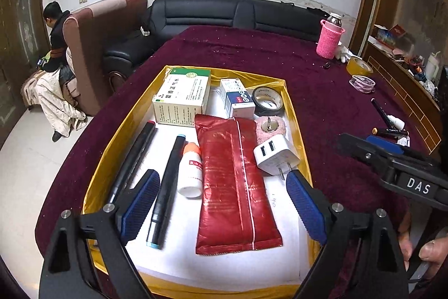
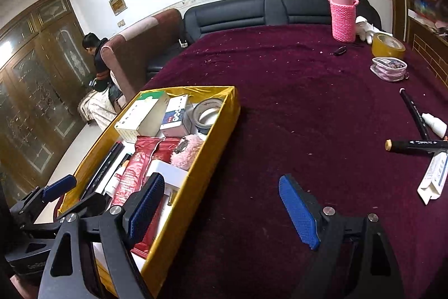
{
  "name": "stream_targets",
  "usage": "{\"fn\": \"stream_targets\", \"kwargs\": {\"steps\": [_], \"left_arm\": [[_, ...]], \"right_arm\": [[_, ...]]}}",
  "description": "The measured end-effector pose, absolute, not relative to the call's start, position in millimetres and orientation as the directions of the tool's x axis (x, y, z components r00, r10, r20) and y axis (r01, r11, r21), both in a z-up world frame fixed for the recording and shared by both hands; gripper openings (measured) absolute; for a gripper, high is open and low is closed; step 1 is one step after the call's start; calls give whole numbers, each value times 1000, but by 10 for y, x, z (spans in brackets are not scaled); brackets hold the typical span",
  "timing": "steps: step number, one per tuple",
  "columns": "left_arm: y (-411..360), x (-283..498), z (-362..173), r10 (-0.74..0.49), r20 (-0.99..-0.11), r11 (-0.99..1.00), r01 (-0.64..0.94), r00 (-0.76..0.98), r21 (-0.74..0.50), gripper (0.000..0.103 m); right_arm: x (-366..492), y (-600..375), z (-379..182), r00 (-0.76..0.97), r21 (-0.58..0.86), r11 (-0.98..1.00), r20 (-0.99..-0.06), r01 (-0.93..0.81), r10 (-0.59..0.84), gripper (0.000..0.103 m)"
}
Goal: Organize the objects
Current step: 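Withdraw both grippers from the tray toward the remaining markers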
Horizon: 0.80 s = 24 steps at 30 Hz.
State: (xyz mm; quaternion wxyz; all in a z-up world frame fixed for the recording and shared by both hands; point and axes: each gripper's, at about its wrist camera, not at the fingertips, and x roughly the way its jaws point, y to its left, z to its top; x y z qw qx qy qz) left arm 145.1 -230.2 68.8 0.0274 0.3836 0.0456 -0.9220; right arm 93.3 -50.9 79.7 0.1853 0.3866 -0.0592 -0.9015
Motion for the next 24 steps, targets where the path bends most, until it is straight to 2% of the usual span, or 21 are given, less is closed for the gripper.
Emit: {"fn": "stream_targets", "kwargs": {"steps": [13, 24], "left_arm": [[-1919, 1497, 785, -45, -699, -999, 33, -714, 31, 91], [-1482, 1469, 787, -7, -708, -996, -61, -706, 70, 91]], "right_arm": [[1022, -155, 819, -658, 270, -929, -655, 253, -370, 89], [1057, 326, 816, -688, 290, -940, -646, 178, -329, 90]]}}
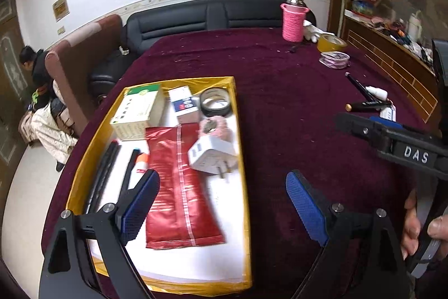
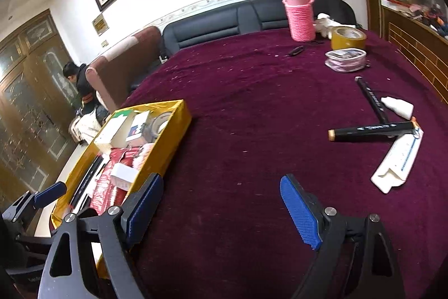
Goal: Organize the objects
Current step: 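Withdraw both grippers from the tray toward the remaining markers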
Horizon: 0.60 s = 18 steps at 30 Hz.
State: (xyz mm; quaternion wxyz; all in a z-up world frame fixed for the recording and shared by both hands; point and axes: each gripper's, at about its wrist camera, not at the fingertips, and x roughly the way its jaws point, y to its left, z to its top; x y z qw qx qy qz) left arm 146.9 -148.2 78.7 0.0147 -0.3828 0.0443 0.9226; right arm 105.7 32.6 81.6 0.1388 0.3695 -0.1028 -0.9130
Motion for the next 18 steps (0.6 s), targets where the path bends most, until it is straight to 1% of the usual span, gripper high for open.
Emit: {"fn": "stream_targets", "kwargs": {"steps": [6, 9, 13, 18], "left_arm": [[-1223, 1418, 716, 60, -738, -991, -130, -672, 38, 91], [-1106, 1413, 691, 92, -745, -986, -164, -661, 24, 91], [-962, 1405, 633, 140, -754, -977, -212, -642, -1, 91], [-858, 1371, 515, 168, -772, -971, -240, -613, -21, 91]], "right_arm": [[1058, 663, 802, -707, 300, -946, -642, 125, -297, 90], [1059, 950, 815, -728, 304, -950, -637, 67, -255, 90], [1045, 1532, 848, -754, 322, -945, -634, -55, -172, 90], [1059, 2308, 906, -778, 338, -918, -626, -209, -54, 90]]}}
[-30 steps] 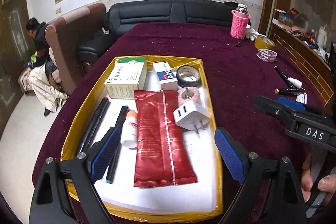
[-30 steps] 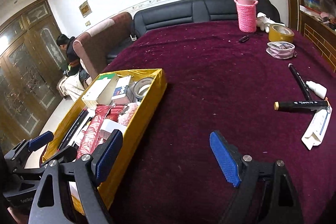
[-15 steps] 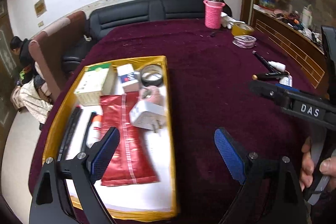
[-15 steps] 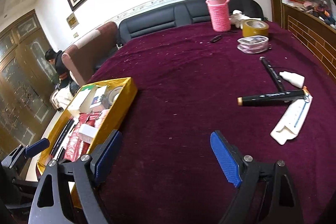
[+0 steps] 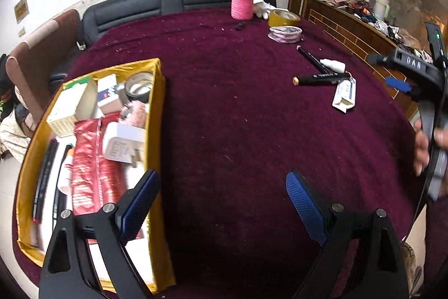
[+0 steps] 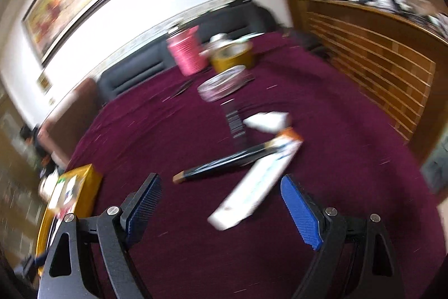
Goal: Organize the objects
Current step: 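Withdraw both grippers from the tray toward the remaining markers, then grasp the black marker with cream cap with the left gripper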
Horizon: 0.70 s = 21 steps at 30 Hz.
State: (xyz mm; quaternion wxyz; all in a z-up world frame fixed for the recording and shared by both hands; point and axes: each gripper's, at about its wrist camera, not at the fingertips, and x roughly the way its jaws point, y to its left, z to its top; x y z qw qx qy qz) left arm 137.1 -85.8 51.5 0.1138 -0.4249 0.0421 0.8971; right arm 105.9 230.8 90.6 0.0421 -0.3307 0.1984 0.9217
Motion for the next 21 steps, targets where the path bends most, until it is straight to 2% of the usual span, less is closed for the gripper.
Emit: {"fn": "stream_targets", "kwargs": {"steps": [4, 10, 13, 17, 21], "left_arm": [[-839, 1357, 448, 177, -781, -970, -240, -599, -37, 91], [-873, 1365, 456, 190, -780, -970, -236, -597, -55, 91], [-883, 1382, 467, 197, -775, -968, -243, -601, -57, 91], [-883, 1382, 455, 203, -780, -968, -241, -592, -69, 91], [-893, 1430, 481, 216, -775, -966, -244, -593, -82, 91]], "right_arm": [[965, 2729, 846, -764, 394, -877, -643, -276, -49, 90], [774, 2770, 596, -722, 461, -839, -680, -290, -124, 90], [694, 2692, 563, -725, 482, -835, -671, -267, -155, 90], [444, 2324, 778, -725, 422, -899, -656, -121, -210, 90], [4, 2122, 787, -679, 311, -946, -714, -91, -170, 90]]}}
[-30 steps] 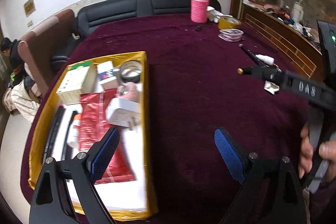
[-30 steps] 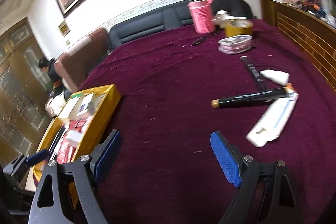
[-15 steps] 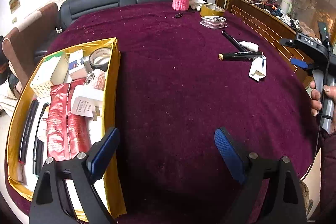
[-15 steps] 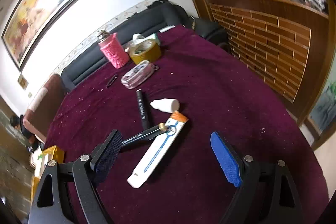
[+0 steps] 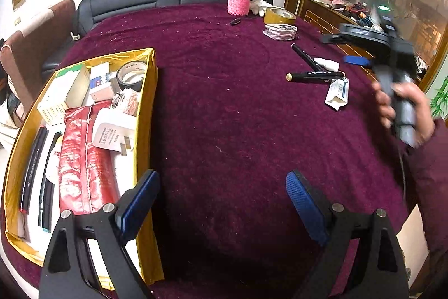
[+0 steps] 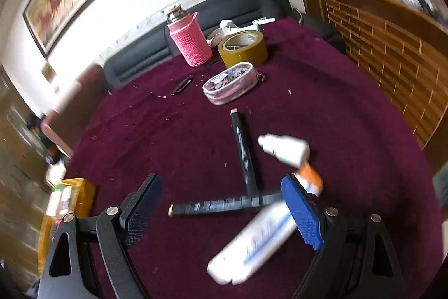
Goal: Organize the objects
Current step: 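Grasp the black marker with cream cap with the left gripper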
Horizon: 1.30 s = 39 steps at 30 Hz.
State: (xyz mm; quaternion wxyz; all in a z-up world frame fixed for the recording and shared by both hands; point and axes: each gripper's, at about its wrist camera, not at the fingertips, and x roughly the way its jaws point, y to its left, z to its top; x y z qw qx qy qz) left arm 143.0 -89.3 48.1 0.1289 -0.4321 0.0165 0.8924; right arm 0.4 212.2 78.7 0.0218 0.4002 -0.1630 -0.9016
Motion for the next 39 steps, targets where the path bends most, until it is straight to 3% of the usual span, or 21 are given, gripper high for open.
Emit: {"fn": "stream_targets", "kwargs": {"steps": [3, 6, 10, 14, 21, 24, 30, 31, 32, 35, 39], "left_arm": [[-930, 1466, 506, 211, -770, -967, -243, -602, -76, 91], [-996, 1455, 498, 205, -771, -970, -233, -603, -75, 91], [-1029, 1408, 440, 232, -781, -967, -227, -579, -118, 91], [-1007, 1400, 385, 272, -790, -957, -242, -549, -161, 91], [-914, 1367, 379, 298, -786, -949, -259, -542, -181, 91], [-746, 1275, 355, 277, -785, -950, -278, -554, -139, 91], [-303, 914, 181, 218, -811, -944, -330, -543, -32, 91], [-269, 860, 158, 205, -816, -944, -329, -540, -19, 86], [-228, 786, 116, 192, -826, -944, -330, -530, -8, 71], [-184, 666, 51, 178, -843, -944, -329, -507, -1, 43], [-178, 668, 48, 181, -844, -941, -337, -505, 0, 34]], "right_arm": [[-222, 2049, 562, -566, 339, -937, -791, -89, -232, 90], [-155, 1944, 435, -505, 403, -914, -799, -46, -327, 90], [51, 1647, 249, -346, 576, -816, -757, 44, -553, 91], [295, 1385, 240, -230, 728, -672, -637, 135, -736, 92], [521, 1623, 506, -453, 577, -812, -702, 89, -549, 92], [583, 1833, 604, -546, 515, -857, -709, 32, -446, 92], [354, 2073, 652, -568, 468, -883, -735, -30, -370, 92], [325, 2104, 660, -571, 450, -892, -742, -36, -352, 92], [291, 2086, 651, -572, 440, -897, -746, -38, -341, 92], [146, 2108, 623, -568, 419, -906, -758, -48, -321, 92], [-20, 2248, 601, -561, 380, -922, -780, -72, -278, 88]]}}
